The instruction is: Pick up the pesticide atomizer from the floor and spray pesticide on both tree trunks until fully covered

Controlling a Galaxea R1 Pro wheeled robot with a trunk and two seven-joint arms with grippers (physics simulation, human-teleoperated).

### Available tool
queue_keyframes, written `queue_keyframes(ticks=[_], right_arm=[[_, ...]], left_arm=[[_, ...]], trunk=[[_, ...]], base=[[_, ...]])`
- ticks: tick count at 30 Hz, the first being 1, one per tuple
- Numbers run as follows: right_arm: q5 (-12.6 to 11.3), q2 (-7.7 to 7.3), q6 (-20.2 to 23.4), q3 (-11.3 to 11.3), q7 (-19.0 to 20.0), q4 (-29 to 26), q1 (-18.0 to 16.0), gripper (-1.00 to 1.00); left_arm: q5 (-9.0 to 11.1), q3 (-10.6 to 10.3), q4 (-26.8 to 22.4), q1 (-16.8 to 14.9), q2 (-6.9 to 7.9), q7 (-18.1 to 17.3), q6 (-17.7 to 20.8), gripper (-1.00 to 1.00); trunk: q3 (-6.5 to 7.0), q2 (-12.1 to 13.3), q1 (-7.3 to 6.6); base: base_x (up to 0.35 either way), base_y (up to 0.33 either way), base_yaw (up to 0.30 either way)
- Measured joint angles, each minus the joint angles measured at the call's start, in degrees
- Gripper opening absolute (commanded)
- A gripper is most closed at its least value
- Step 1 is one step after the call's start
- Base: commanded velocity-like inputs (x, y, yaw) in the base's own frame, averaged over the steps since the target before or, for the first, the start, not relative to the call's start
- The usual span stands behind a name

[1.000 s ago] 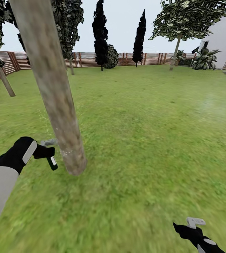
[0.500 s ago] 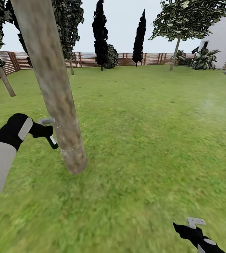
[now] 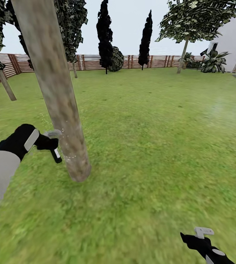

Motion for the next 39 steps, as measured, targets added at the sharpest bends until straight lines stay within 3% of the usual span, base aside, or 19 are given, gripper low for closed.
queue_keyframes(ticks=[3, 7, 13, 15, 17, 20, 24, 26, 29, 32, 33, 36, 39], right_arm=[[0.0, 0.00, 0.0, 0.0, 0.0, 0.0, 0.0, 1.00], [0.0, 0.00, 0.0, 0.0, 0.0, 0.0, 0.0, 1.00], [0.0, 0.00, 0.0, 0.0, 0.0, 0.0, 0.0, 1.00], [0.0, 0.00, 0.0, 0.0, 0.0, 0.0, 0.0, 1.00], [0.0, 0.00, 0.0, 0.0, 0.0, 0.0, 0.0, 1.00], [0.0, 0.00, 0.0, 0.0, 0.0, 0.0, 0.0, 1.00], [0.0, 0.00, 0.0, 0.0, 0.0, 0.0, 0.0, 1.00], [0.0, 0.00, 0.0, 0.0, 0.0, 0.0, 0.0, 1.00], [0.0, 0.00, 0.0, 0.0, 0.0, 0.0, 0.0, 1.00], [0.0, 0.00, 0.0, 0.0, 0.0, 0.0, 0.0, 1.00], [0.1, 0.03, 0.0, 0.0, 0.0, 0.0, 0.0, 1.00], [0.0, 0.03, 0.0, 0.0, 0.0, 0.0, 0.0, 1.00], [0.0, 0.01, 0.0, 0.0, 0.0, 0.0, 0.0, 1.00]], left_arm=[[-0.3, -0.2, 0.4, -2.4, 0.22, 0.0, 0.1, -1.00], [-0.6, -0.3, 0.3, -1.5, 0.12, 0.0, 0.0, -1.00], [-0.4, -0.2, -0.2, 3.3, -0.05, 0.0, -0.6, -1.00], [-0.1, -0.2, -0.4, 2.8, -0.11, -0.1, -0.3, -1.00], [-0.1, -0.1, -0.4, 0.8, -0.36, -0.3, -0.1, -1.00], [-0.5, -0.1, 0.3, -5.9, -0.15, -0.3, 0.0, -1.00], [-0.5, -0.4, 0.4, -7.9, -0.14, -0.3, 0.0, -1.00], [-0.6, -0.4, 0.4, -5.4, -0.03, -0.3, -0.3, -1.00], [-0.6, -0.2, -0.1, 4.9, -0.20, -0.4, -1.2, -1.00], [-0.3, -0.1, -0.1, 9.9, -0.70, -0.4, -4.0, -1.00], [0.2, -0.1, 0.1, 11.8, -1.55, -0.4, -5.2, -1.00], [-0.7, -0.1, 0.0, 15.4, -2.97, 0.3, -7.1, -1.00], [-0.8, 0.1, 1.3, 17.3, -3.48, 1.1, -14.3, -1.00]], trunk=[[-0.01, 0.0, 0.00], [-0.01, 0.0, 0.01], [-0.01, 0.0, 0.01], [-0.01, 0.0, 0.00], [0.00, 0.0, 0.00], [0.01, 0.0, 0.00], [-0.01, 0.0, 0.01], [-0.02, 0.0, 0.01], [-0.02, 0.0, 0.01], [-0.02, 0.0, 0.01], [-0.02, 0.0, 0.01], [-0.02, 0.0, 0.01], [-0.02, 0.0, 0.01]], base=[[-0.003, 0.000, 0.000], [-0.262, 0.000, 0.000], [-0.113, 0.000, 0.000], [-0.003, 0.000, 0.000], [0.000, 0.000, 0.000], [0.000, 0.000, 0.000], [0.000, 0.000, 0.000], [0.000, 0.000, 0.000], [0.000, 0.000, 0.000], [0.000, 0.000, 0.000], [0.000, 0.000, 0.000], [0.000, 0.000, 0.000], [0.000, 0.000, 0.000]])
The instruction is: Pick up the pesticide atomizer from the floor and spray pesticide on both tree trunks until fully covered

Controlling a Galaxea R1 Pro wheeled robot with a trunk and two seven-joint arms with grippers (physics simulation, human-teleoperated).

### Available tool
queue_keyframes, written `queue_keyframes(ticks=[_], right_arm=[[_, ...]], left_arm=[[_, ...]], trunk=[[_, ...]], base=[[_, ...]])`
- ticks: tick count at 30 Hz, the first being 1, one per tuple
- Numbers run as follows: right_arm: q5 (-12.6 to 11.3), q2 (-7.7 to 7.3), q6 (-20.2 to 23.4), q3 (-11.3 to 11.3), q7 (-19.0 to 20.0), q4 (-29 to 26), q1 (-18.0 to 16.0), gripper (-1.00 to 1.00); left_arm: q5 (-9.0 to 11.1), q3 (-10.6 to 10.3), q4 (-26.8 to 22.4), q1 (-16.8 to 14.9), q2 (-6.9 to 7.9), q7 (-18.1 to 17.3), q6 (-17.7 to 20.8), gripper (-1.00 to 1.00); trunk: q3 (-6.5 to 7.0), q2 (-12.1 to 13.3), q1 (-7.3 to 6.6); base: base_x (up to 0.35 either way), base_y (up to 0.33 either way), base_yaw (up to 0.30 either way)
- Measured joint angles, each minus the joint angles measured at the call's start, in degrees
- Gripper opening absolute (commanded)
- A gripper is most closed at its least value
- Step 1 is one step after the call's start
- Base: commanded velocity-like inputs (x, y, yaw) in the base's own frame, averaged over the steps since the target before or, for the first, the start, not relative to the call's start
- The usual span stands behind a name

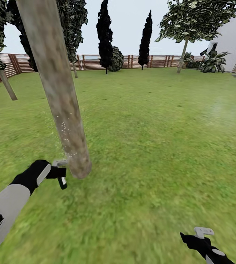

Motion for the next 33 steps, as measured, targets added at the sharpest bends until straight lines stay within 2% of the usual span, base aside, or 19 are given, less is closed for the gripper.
queue_keyframes(ticks=[4, 5, 7, 10, 12, 15, 18, 23, 29, 33], right_arm=[[0.0, 0.03, 0.0, 0.0, 0.0, -0.1, 0.0, 1.00], [0.0, 0.02, 0.0, 0.0, 0.1, -0.1, 0.0, 1.00], [0.0, 0.06, 0.0, 0.0, 0.1, -0.1, 0.0, 1.00], [0.0, 0.08, 0.0, 0.0, 0.0, -0.1, 0.0, 1.00], [0.0, 0.08, -0.1, 0.0, 0.0, -0.1, 0.0, 1.00], [0.0, 0.08, -0.1, -0.1, 0.0, -0.2, 0.0, 1.00], [0.0, 0.08, -0.1, -0.1, 0.0, -0.2, 0.0, 1.00], [0.0, 0.08, 0.0, -0.1, 0.0, -0.1, 0.0, 1.00], [0.0, 0.08, -0.1, -0.1, 0.0, -0.1, 0.0, 1.00], [0.0, 0.13, -0.1, -0.1, 0.0, -0.1, 0.0, 1.00]], left_arm=[[0.3, 0.2, 4.8, 3.2, -0.29, 6.7, -10.0, -1.00], [0.5, 0.2, 6.5, 3.5, -0.34, 7.8, -12.6, -1.00], [1.5, 0.3, 9.8, 3.7, -0.53, 7.8, -14.5, -1.00], [5.3, 0.3, 11.9, 3.8, -1.33, 7.4, -15.7, -1.00], [5.9, 0.2, 11.7, 3.8, -1.82, 7.3, -16.1, -1.00], [5.7, 0.1, 11.6, 3.8, -3.18, 7.3, -16.2, -1.00], [5.4, 0.1, 11.7, 3.8, -3.86, 7.3, -16.2, -1.00], [5.2, 0.0, 11.9, 3.8, -4.09, 7.3, -16.2, -1.00], [5.2, 0.0, 12.1, 3.8, -5.28, 7.3, -16.2, -1.00], [5.2, 0.0, 12.2, 3.8, -5.31, 7.4, -16.2, -1.00]], trunk=[[0.00, 0.0, 0.00], [0.00, 0.0, 0.00], [0.00, 0.0, 0.00], [0.01, 0.0, 0.00], [0.01, 0.0, 0.00], [0.01, 0.0, 0.00], [0.01, 0.0, 0.00], [0.01, 0.0, 0.00], [0.01, 0.0, 0.00], [0.01, 0.0, 0.00]], base=[[0.000, 0.000, 0.000], [0.000, 0.000, 0.000], [0.000, 0.000, 0.000], [0.000, -0.165, 0.016], [0.000, -0.255, 0.163], [0.019, -0.268, 0.239], [0.070, -0.270, 0.073], [0.170, -0.245, 0.005], [0.207, -0.225, 0.003], [0.207, -0.225, 0.187]])
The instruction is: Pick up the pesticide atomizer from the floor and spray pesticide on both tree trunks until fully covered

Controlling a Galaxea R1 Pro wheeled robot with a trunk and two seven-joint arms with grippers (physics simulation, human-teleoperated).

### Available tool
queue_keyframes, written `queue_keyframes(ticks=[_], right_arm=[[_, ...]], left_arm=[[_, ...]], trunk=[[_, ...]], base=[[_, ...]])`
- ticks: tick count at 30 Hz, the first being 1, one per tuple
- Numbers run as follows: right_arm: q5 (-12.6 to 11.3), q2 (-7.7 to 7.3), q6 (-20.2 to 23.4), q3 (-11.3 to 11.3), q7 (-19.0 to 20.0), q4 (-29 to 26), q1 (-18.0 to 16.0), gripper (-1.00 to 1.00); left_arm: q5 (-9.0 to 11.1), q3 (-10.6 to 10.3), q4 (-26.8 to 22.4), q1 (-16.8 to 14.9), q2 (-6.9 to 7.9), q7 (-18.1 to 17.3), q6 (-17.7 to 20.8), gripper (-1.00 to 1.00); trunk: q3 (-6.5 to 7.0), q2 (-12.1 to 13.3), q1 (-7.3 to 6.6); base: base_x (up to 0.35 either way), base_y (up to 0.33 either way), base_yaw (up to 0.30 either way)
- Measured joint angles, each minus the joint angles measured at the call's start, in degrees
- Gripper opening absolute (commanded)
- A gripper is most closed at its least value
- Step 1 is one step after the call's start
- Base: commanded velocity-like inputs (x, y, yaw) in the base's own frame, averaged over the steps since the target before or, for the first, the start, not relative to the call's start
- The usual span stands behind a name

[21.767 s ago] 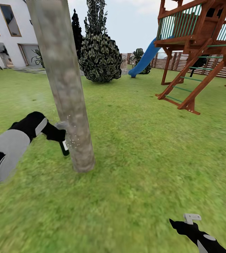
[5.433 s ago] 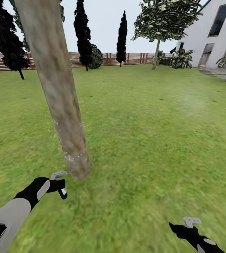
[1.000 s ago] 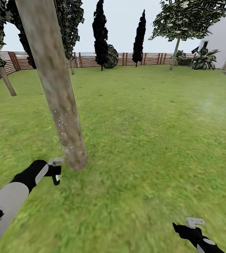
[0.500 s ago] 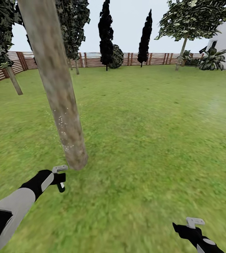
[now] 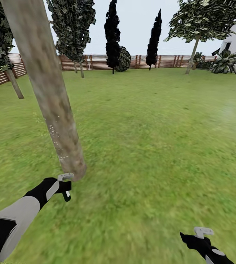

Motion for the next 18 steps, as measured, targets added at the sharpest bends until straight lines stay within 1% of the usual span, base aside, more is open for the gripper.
queue_keyframes(ticks=[10, 18], right_arm=[[0.0, 0.04, 0.0, 0.0, 0.0, 0.0, 0.0, 1.00], [0.0, 0.04, 0.0, 0.1, 0.0, 0.0, 0.0, 1.00]], left_arm=[[0.0, -0.1, 0.0, 0.0, -0.04, 0.0, 0.0, -1.00], [0.0, -0.1, 0.0, 0.0, -0.13, 0.0, 0.0, -1.00]], trunk=[[0.00, 0.0, 0.00], [0.00, 0.0, 0.00]], base=[[0.195, -0.225, 0.272], [0.119, -0.256, 0.274]])
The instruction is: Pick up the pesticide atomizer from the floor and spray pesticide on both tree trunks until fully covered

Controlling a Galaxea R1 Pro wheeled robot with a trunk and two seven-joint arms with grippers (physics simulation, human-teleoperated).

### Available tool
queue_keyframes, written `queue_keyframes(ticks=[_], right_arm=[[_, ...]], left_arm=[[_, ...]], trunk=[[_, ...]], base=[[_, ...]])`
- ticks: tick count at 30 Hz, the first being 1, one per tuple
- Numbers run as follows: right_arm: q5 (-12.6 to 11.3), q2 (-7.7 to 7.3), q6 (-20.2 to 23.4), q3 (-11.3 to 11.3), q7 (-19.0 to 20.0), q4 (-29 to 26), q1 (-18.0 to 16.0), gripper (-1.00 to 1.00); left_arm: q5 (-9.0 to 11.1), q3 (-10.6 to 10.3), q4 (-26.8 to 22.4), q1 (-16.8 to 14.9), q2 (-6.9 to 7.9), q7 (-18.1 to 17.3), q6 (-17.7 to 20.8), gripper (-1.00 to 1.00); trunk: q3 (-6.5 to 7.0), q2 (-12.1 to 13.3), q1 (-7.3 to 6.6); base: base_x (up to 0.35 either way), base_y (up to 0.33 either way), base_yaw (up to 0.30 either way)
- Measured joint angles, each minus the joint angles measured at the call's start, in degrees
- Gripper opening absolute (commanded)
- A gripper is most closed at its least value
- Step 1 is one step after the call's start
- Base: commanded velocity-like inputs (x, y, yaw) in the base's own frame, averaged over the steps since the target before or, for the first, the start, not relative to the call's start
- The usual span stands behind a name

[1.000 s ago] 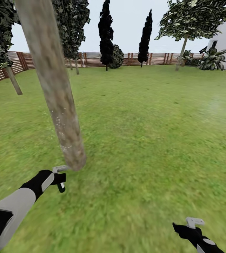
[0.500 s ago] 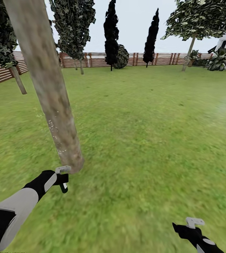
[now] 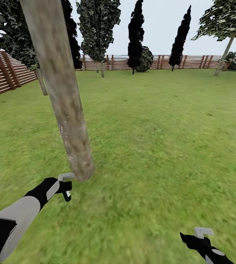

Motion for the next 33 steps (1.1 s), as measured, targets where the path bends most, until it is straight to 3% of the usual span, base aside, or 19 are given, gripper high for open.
queue_keyframes(ticks=[18, 33], right_arm=[[0.0, 0.02, 0.0, 0.0, 0.0, 0.0, 0.0, 1.00], [0.0, 0.04, 0.0, 0.0, 0.0, 0.1, 0.0, 1.00]], left_arm=[[0.0, 0.0, 0.0, 0.0, 0.00, 0.0, -0.1, -1.00], [0.0, 0.0, 0.0, 0.0, -0.09, 0.0, -0.1, -1.00]], trunk=[[0.00, 0.0, 0.00], [0.00, 0.0, 0.00]], base=[[0.105, -0.261, 0.034], [0.105, -0.261, 0.256]])
